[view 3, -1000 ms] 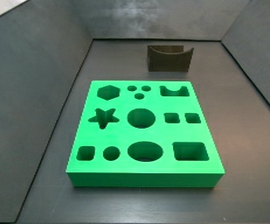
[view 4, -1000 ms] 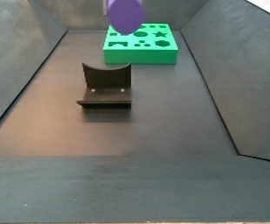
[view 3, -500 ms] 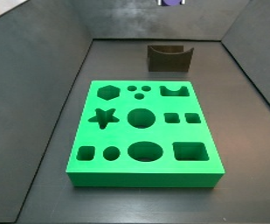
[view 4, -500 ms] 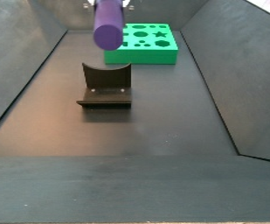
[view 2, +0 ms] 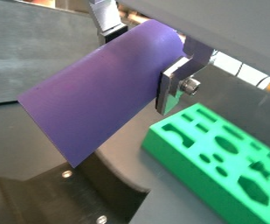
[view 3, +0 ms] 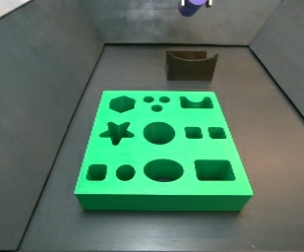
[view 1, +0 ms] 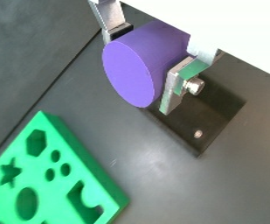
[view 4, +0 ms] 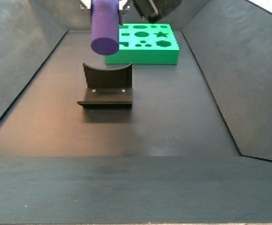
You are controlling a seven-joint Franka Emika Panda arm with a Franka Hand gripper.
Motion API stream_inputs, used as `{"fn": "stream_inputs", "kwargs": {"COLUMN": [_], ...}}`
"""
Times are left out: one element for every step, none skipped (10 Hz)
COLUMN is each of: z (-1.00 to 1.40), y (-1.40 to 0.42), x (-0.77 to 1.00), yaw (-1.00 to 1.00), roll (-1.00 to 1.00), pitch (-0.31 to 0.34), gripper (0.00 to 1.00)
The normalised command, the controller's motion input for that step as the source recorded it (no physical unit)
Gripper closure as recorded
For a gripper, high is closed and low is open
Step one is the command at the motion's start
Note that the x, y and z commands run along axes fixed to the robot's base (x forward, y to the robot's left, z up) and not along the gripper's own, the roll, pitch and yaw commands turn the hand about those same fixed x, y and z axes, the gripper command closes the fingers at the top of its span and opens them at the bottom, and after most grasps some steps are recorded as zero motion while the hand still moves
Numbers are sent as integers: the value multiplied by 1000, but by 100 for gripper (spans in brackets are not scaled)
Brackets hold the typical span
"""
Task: Pick up the round object. Move up. Place the round object on the fixture. Regrasp the round object. Move to above the board. Insert the round object.
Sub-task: Place the round object on the fixture.
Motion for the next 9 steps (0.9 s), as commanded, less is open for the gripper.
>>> {"fn": "stream_inputs", "kwargs": {"z": [-16,-2,-1000,-1000,-1000,-1000,-1000,-1000,-1000], "y": [38,25,129,138,136,134,137,142,145], "x": [74,64,124,127,137,146,154,161,176], "yaw": [-108,-88,14,-1,-35,-60,-108,-142,-174], "roll": [-391,-260,-1000,-1000,-1000,-1000,-781,-603,-363], "pitch": [23,15,155,150,191,216,198,166,128], "gripper": [100,100,100,100,100,100,100,100,100]}}
